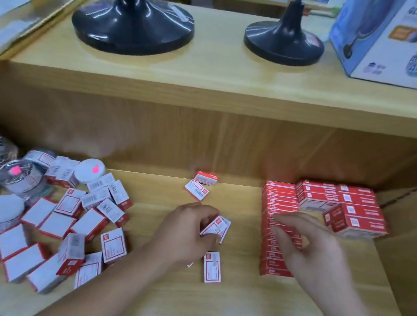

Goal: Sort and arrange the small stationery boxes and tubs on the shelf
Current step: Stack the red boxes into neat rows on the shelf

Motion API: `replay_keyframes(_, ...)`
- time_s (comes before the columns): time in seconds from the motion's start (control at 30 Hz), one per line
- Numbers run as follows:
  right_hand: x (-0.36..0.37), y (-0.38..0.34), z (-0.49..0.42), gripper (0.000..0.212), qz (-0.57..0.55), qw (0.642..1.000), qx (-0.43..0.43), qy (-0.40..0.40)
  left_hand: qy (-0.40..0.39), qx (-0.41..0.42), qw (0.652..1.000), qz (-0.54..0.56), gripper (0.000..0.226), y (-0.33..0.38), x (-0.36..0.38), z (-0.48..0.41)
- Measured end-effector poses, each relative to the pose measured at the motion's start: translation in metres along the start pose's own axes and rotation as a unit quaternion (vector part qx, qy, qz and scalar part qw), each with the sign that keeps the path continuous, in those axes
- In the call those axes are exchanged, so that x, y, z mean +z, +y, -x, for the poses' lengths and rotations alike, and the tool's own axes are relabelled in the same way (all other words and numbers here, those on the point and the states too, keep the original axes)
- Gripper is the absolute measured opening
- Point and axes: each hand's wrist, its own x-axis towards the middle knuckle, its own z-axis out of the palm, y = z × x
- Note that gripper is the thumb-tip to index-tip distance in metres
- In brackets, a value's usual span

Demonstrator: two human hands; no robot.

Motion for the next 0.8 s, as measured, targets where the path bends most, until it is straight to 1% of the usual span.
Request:
replay_keyframes(0.07,0.009,-0.013,-0.002,0.024,-0.068,0.997,0.034,-0.026,0.022,-0.016,0.995,0.091,0.016,0.007,-0.003,0.007)
replay_keyframes(0.13,0.020,-0.024,-0.003,0.033,-0.149,0.982,0.090,-0.079,0.018,-0.023,0.980,0.195,0.020,0.012,-0.003,0.014)
replay_keyframes(0.2,0.031,-0.031,-0.002,0.037,-0.204,0.963,0.116,-0.130,0.016,-0.011,0.970,0.244,0.024,0.017,-0.002,0.022)
replay_keyframes(0.27,0.039,-0.039,-0.001,0.031,-0.252,0.947,0.125,-0.154,0.027,0.019,0.970,0.243,0.027,0.019,0.000,0.027)
replay_keyframes(0.33,0.047,-0.048,0.001,0.023,-0.296,0.932,0.135,-0.157,0.059,0.028,0.968,0.242,0.029,0.016,0.003,0.033)
replay_keyframes(0.43,0.060,-0.055,0.002,0.015,-0.295,0.935,0.144,-0.136,0.090,-0.012,0.965,0.247,0.041,0.007,0.005,0.048)
replay_keyframes(0.53,0.072,-0.059,0.004,0.010,-0.302,0.931,0.169,-0.116,0.124,-0.035,0.974,0.188,0.025,-0.009,0.005,0.067)
replay_keyframes(0.6,0.079,-0.068,0.006,0.008,-0.328,0.917,0.195,-0.116,0.141,-0.052,0.972,0.181,0.021,-0.015,0.004,0.081)
replay_keyframes(0.7,0.088,-0.086,0.010,0.013,-0.377,0.884,0.237,-0.139,0.143,-0.066,0.963,0.219,0.020,-0.014,0.001,0.094)
replay_keyframes(0.8,0.095,-0.096,0.013,0.021,-0.374,0.884,0.224,-0.170,0.164,-0.069,0.957,0.227,0.020,-0.020,-0.003,0.100)
